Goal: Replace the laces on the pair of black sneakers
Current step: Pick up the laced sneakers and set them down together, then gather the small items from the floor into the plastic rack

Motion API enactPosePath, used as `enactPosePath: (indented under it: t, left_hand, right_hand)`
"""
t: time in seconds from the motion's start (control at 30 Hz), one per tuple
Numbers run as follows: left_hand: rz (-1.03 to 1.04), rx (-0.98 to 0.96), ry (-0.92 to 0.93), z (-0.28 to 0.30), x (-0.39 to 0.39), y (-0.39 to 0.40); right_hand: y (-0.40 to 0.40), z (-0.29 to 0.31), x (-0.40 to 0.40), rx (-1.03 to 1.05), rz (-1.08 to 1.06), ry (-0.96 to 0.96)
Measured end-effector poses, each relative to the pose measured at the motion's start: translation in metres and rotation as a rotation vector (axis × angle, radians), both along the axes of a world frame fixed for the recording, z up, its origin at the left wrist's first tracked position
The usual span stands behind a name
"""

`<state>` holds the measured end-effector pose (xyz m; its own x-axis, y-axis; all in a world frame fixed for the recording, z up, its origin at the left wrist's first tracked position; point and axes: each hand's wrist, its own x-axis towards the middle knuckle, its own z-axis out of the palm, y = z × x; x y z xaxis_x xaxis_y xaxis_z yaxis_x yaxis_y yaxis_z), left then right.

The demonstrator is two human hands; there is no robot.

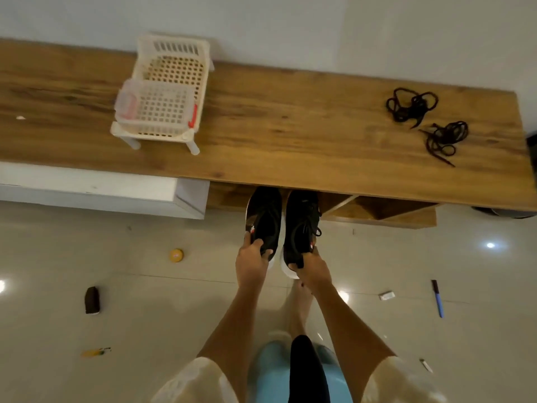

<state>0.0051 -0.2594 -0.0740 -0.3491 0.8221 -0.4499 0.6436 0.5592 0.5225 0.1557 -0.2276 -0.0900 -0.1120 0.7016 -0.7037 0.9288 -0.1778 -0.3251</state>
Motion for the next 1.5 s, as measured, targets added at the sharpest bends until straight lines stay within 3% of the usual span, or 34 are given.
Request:
enactPosePath:
  t: [0.3, 0.57, 1.03, 1.17, 1.27, 1.4, 1.5]
  left_hand:
    - [0.033, 0.150, 0.120, -0.153, 0.000, 0.079]
    - [0.024, 0.062, 0.111, -0.215, 0.002, 0.137]
    - [-0.025, -0.027, 0.159, -0.217, 0.000, 0.155]
    - [-0.073, -0.080, 0.142, -0.213, 0.000, 0.154]
    - [-0.118, 0.033, 0.124, -0.206, 0.001, 0.133]
    - [-0.010, 0.073, 0.090, -0.173, 0.014, 0.080]
    - [0.156, -0.009, 0.064, -0.143, 0.013, 0.033]
  right_hand:
    - [0.078, -0.146, 0.003, 0.167, 0.000, -0.004]
    - [0.134, -0.203, -0.006, 0.260, 0.117, -0.044]
    - [0.166, -0.206, -0.004, 0.285, 0.225, -0.108]
    - [0.157, -0.202, 0.001, 0.304, 0.195, -0.030]
    - [0.128, -0.190, 0.003, 0.391, 0.102, 0.085]
    - [0.071, -0.153, -0.007, 0.424, -0.013, 0.163]
    - [0.028, -0.125, -0.023, 0.341, 0.050, 0.212]
